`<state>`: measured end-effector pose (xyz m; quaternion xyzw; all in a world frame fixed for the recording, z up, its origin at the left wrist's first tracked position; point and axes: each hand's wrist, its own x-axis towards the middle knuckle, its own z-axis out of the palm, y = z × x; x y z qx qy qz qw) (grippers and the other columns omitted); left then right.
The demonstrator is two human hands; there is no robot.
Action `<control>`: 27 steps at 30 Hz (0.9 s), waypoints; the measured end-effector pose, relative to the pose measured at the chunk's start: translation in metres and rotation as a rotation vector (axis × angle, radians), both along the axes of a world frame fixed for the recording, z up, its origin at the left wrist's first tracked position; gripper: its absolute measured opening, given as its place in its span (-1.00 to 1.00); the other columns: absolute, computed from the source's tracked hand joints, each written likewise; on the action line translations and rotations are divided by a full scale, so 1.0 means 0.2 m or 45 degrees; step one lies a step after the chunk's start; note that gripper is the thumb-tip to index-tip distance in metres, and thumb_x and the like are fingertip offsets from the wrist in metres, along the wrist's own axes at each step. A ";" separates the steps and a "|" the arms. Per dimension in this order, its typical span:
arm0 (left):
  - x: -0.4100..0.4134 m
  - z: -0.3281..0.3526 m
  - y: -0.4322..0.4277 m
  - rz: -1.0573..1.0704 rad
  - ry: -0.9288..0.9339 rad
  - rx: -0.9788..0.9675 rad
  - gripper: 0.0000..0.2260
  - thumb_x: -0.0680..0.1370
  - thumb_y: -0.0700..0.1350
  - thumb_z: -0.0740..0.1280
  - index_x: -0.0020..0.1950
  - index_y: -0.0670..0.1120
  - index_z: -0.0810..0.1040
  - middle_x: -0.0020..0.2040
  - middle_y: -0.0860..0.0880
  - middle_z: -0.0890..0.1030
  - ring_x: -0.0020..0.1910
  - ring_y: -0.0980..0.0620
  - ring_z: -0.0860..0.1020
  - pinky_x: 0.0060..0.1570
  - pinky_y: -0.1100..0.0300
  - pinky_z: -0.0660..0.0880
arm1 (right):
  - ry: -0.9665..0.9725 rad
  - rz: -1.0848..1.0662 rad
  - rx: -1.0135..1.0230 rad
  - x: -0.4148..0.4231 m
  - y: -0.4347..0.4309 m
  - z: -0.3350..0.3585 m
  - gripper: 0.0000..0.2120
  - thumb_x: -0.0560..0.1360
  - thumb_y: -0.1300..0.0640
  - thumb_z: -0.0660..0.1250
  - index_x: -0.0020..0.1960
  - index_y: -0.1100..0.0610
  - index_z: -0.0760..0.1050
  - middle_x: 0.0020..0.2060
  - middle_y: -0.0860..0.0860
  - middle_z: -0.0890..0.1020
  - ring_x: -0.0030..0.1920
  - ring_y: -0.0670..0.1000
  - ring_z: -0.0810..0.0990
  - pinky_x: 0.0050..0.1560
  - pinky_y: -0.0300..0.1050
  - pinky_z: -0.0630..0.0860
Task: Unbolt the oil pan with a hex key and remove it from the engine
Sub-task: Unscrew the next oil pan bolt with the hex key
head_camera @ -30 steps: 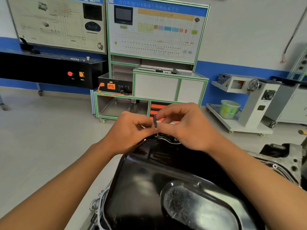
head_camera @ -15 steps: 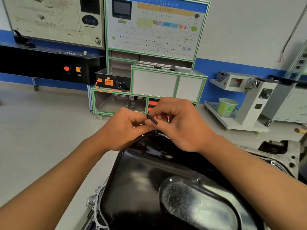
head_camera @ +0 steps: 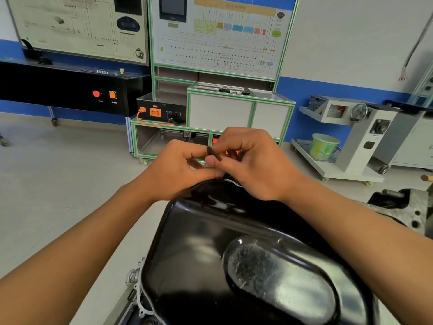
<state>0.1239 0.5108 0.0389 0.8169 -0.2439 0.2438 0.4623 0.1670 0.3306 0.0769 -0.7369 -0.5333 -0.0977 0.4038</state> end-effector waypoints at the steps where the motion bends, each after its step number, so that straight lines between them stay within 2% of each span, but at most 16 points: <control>1: 0.00 -0.01 0.01 -0.005 0.026 -0.001 -0.84 0.51 -0.20 0.46 0.05 0.00 0.68 -0.07 0.01 0.73 -0.02 0.03 0.69 0.05 0.10 0.61 | -0.006 0.005 -0.016 0.00 0.00 0.00 -0.82 0.51 0.26 0.46 -0.04 -0.03 0.65 -0.24 -0.05 0.59 -0.25 -0.11 0.50 -0.18 -0.31 0.38; 4: -0.01 -0.02 0.02 -0.002 0.042 -0.009 -0.87 0.52 -0.16 0.43 0.02 0.03 0.69 -0.07 0.03 0.74 -0.01 0.01 0.69 0.07 0.00 0.60 | -0.045 0.009 -0.064 -0.01 0.00 0.00 -0.77 0.53 0.26 0.44 0.00 -0.09 0.60 -0.25 -0.09 0.55 -0.24 -0.15 0.49 -0.16 -0.39 0.35; 8: -0.01 -0.03 0.00 0.101 -0.091 -0.041 -0.81 0.45 -0.13 0.45 0.02 -0.17 0.71 -0.10 -0.13 0.73 -0.04 -0.18 0.69 -0.02 -0.18 0.58 | -0.037 0.024 0.014 0.00 0.00 -0.01 -0.73 0.42 0.21 0.56 0.01 -0.08 0.62 -0.28 -0.10 0.54 -0.27 -0.15 0.48 -0.21 -0.33 0.39; 11: 0.01 -0.01 -0.01 0.103 -0.177 -0.045 -0.75 0.42 -0.07 0.48 -0.15 -0.28 0.69 -0.27 -0.22 0.66 -0.23 -0.24 0.64 -0.20 -0.23 0.54 | -0.003 -0.019 0.065 0.01 0.01 -0.01 -0.76 0.39 0.21 0.59 -0.02 -0.03 0.67 -0.30 -0.13 0.56 -0.29 -0.13 0.48 -0.24 -0.22 0.42; 13: 0.01 0.00 -0.03 0.094 -0.216 -0.031 -0.75 0.42 -0.04 0.47 -0.25 -0.25 0.64 -0.38 -0.24 0.57 -0.35 -0.23 0.54 -0.31 -0.21 0.48 | -0.003 -0.042 0.065 0.03 0.01 -0.01 -0.86 0.40 0.22 0.58 -0.06 0.08 0.71 -0.31 -0.13 0.57 -0.30 -0.14 0.49 -0.24 -0.23 0.41; 14: 0.01 0.01 -0.03 0.094 -0.222 -0.020 -0.75 0.42 -0.05 0.48 -0.24 -0.25 0.64 -0.38 -0.24 0.57 -0.34 -0.25 0.54 -0.30 -0.21 0.48 | -0.014 -0.041 0.053 0.03 0.01 -0.01 -0.90 0.41 0.23 0.56 -0.08 0.11 0.71 -0.30 -0.10 0.58 -0.29 -0.14 0.50 -0.23 -0.25 0.41; 16: 0.00 0.01 -0.02 0.087 -0.180 -0.030 -0.82 0.44 -0.14 0.50 -0.12 -0.27 0.67 -0.25 -0.26 0.64 -0.20 -0.29 0.60 -0.16 -0.23 0.54 | -0.026 -0.024 0.022 0.02 0.01 -0.01 -0.93 0.45 0.24 0.53 -0.12 0.10 0.69 -0.28 -0.03 0.59 -0.27 -0.11 0.50 -0.21 -0.26 0.40; 18: -0.01 0.00 -0.01 0.061 -0.099 -0.032 -0.85 0.48 -0.23 0.45 0.01 -0.26 0.68 -0.10 -0.24 0.69 -0.05 -0.18 0.66 0.02 -0.16 0.57 | -0.030 -0.019 -0.005 0.01 0.01 0.00 -0.87 0.49 0.24 0.49 -0.14 0.02 0.65 -0.27 0.00 0.57 -0.27 -0.11 0.48 -0.20 -0.30 0.37; 19: -0.02 0.00 0.00 0.055 -0.062 -0.026 -0.87 0.50 -0.26 0.43 0.01 -0.27 0.68 -0.10 -0.26 0.68 -0.06 -0.12 0.65 0.03 -0.13 0.57 | -0.032 -0.018 -0.025 0.01 0.01 0.00 -0.87 0.50 0.24 0.48 -0.16 0.03 0.64 -0.27 0.01 0.56 -0.27 -0.11 0.46 -0.19 -0.31 0.36; 21: -0.02 -0.01 0.00 0.069 -0.014 -0.056 -0.92 0.52 -0.30 0.41 -0.06 -0.31 0.68 -0.14 -0.35 0.65 -0.13 -0.07 0.60 -0.04 -0.14 0.56 | -0.042 -0.012 -0.054 0.01 0.01 0.00 -0.88 0.52 0.24 0.46 -0.16 0.07 0.63 -0.25 0.03 0.55 -0.26 -0.07 0.47 -0.19 -0.28 0.35; 22: -0.03 -0.01 -0.01 0.082 -0.022 -0.081 -0.93 0.51 -0.31 0.42 -0.09 -0.32 0.68 -0.17 -0.37 0.64 -0.17 -0.09 0.59 -0.08 -0.15 0.55 | -0.043 -0.005 -0.046 0.01 0.01 0.00 -0.86 0.51 0.24 0.47 -0.13 0.02 0.62 -0.25 0.03 0.55 -0.25 -0.02 0.48 -0.20 -0.26 0.37; 24: -0.02 0.00 -0.02 0.102 -0.070 -0.102 -0.97 0.47 -0.34 0.46 -0.15 -0.32 0.68 -0.23 -0.36 0.64 -0.22 -0.27 0.60 -0.14 -0.20 0.53 | -0.024 0.006 -0.003 0.01 0.00 0.00 -0.81 0.47 0.22 0.51 -0.08 -0.05 0.63 -0.24 0.05 0.59 -0.22 0.08 0.53 -0.22 -0.13 0.43; 25: -0.02 0.00 -0.02 0.105 -0.096 -0.101 -0.97 0.44 -0.35 0.49 -0.16 -0.31 0.67 -0.23 -0.34 0.64 -0.19 -0.34 0.60 -0.14 -0.24 0.52 | -0.002 0.007 0.017 0.01 0.00 0.00 -0.82 0.45 0.22 0.54 -0.06 -0.04 0.65 -0.23 0.08 0.60 -0.21 0.11 0.54 -0.21 -0.06 0.44; 27: -0.01 0.01 -0.03 0.102 -0.118 -0.102 -0.88 0.39 -0.31 0.54 -0.17 -0.33 0.65 -0.23 -0.31 0.64 -0.18 -0.37 0.58 -0.15 -0.28 0.51 | 0.052 0.008 0.048 0.01 0.00 -0.01 -0.85 0.42 0.23 0.56 -0.06 0.05 0.70 -0.23 0.11 0.61 -0.25 0.09 0.53 -0.24 -0.05 0.42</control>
